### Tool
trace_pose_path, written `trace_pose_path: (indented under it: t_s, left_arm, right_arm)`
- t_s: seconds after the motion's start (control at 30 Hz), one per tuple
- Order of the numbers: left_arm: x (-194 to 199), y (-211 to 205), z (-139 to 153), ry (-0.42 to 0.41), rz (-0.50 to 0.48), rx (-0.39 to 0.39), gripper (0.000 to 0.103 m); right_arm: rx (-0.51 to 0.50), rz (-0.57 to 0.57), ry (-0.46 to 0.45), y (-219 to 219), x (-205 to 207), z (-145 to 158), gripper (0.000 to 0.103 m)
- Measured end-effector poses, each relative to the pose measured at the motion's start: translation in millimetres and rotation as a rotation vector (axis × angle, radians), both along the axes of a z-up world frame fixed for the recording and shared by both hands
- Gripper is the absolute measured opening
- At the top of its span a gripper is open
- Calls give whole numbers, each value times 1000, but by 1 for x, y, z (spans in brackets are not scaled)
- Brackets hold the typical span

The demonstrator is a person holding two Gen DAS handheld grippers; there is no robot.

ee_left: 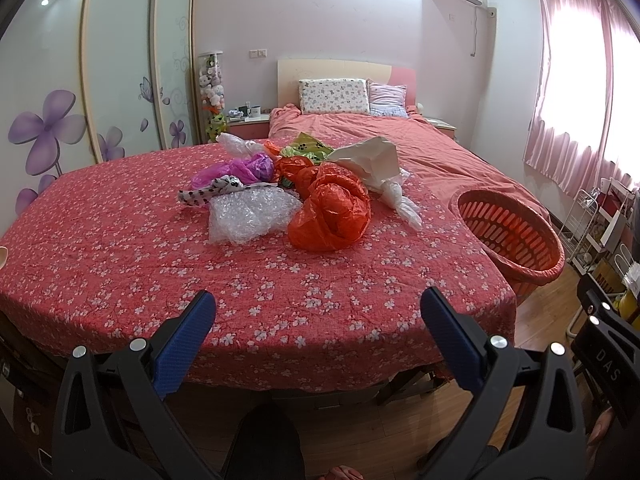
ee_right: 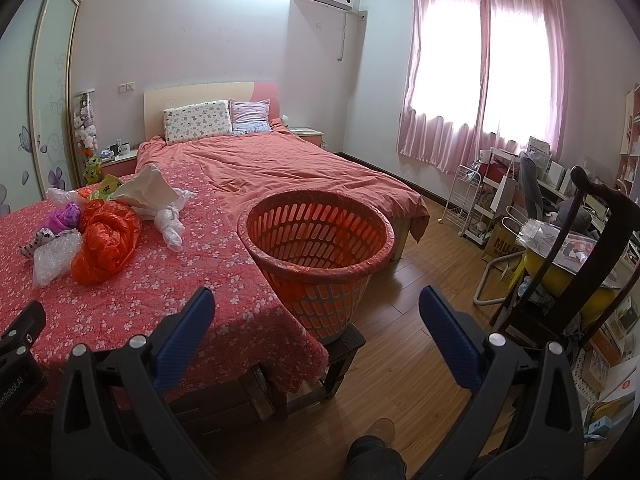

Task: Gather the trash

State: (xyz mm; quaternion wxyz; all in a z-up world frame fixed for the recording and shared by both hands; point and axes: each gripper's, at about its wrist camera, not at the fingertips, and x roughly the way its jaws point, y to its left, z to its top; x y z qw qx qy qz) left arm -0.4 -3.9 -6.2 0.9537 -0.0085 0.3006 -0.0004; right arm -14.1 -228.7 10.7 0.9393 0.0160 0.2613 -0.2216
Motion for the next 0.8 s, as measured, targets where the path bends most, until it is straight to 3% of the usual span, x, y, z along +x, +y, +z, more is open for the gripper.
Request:
trace_pose_path:
  t_s: [0.8]
  left_arm:
    - [6,6,-4,22,5,-17,101]
  right_arm:
    - [10,2,3,-3,8,-4,99]
